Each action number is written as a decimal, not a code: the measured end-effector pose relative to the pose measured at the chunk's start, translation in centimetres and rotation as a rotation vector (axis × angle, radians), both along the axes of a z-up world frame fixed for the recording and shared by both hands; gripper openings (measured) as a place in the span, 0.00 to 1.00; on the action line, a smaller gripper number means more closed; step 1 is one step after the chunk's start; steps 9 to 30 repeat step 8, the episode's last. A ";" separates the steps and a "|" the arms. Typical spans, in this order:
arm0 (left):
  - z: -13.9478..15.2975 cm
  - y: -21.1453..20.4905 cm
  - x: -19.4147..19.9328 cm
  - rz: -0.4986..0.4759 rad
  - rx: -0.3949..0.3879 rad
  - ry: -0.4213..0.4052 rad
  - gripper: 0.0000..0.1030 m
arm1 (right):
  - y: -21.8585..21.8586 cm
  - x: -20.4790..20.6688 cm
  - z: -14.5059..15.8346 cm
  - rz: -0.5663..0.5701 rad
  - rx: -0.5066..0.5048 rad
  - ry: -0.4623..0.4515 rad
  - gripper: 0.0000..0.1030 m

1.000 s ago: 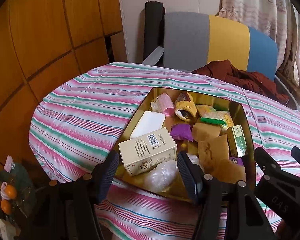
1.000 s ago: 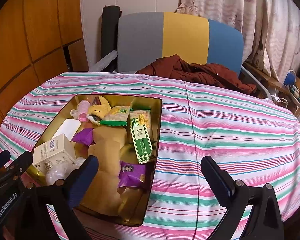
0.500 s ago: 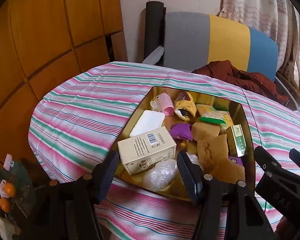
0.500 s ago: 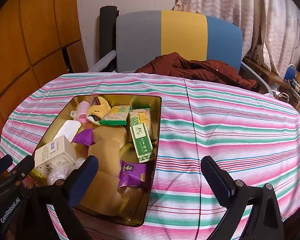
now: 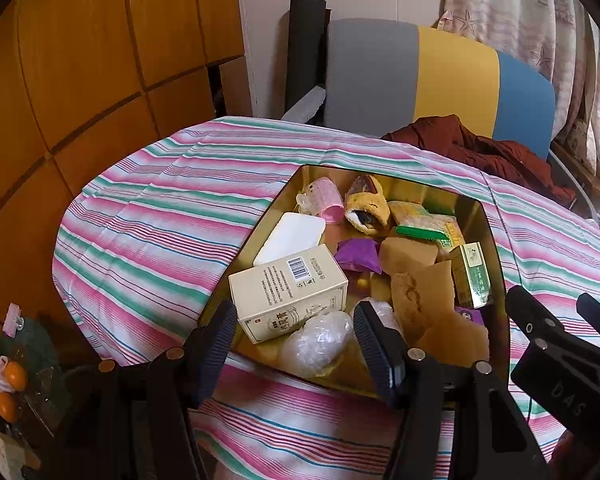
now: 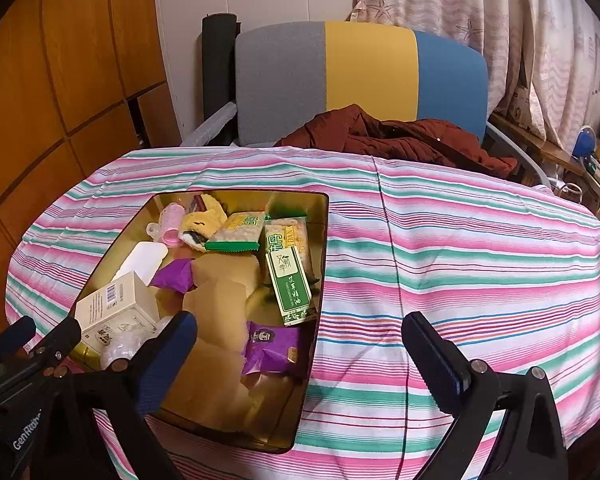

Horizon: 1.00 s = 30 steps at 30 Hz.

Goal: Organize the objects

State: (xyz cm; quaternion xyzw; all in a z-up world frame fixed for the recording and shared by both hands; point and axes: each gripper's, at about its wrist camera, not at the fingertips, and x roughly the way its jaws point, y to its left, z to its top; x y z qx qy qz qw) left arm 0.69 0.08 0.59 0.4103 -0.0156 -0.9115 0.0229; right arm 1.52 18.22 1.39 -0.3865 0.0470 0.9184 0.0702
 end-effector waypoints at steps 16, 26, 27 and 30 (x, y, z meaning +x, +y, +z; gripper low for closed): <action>-0.3 -0.3 -0.2 0.018 0.006 -0.008 0.58 | -0.1 0.1 -0.1 0.010 0.008 0.000 1.00; -0.3 -0.3 -0.2 0.018 0.006 -0.008 0.58 | -0.1 0.1 -0.1 0.010 0.008 0.000 1.00; -0.3 -0.3 -0.2 0.018 0.006 -0.008 0.58 | -0.1 0.1 -0.1 0.010 0.008 0.000 1.00; -0.3 -0.3 -0.2 0.018 0.006 -0.008 0.58 | -0.1 0.1 -0.1 0.010 0.008 0.000 1.00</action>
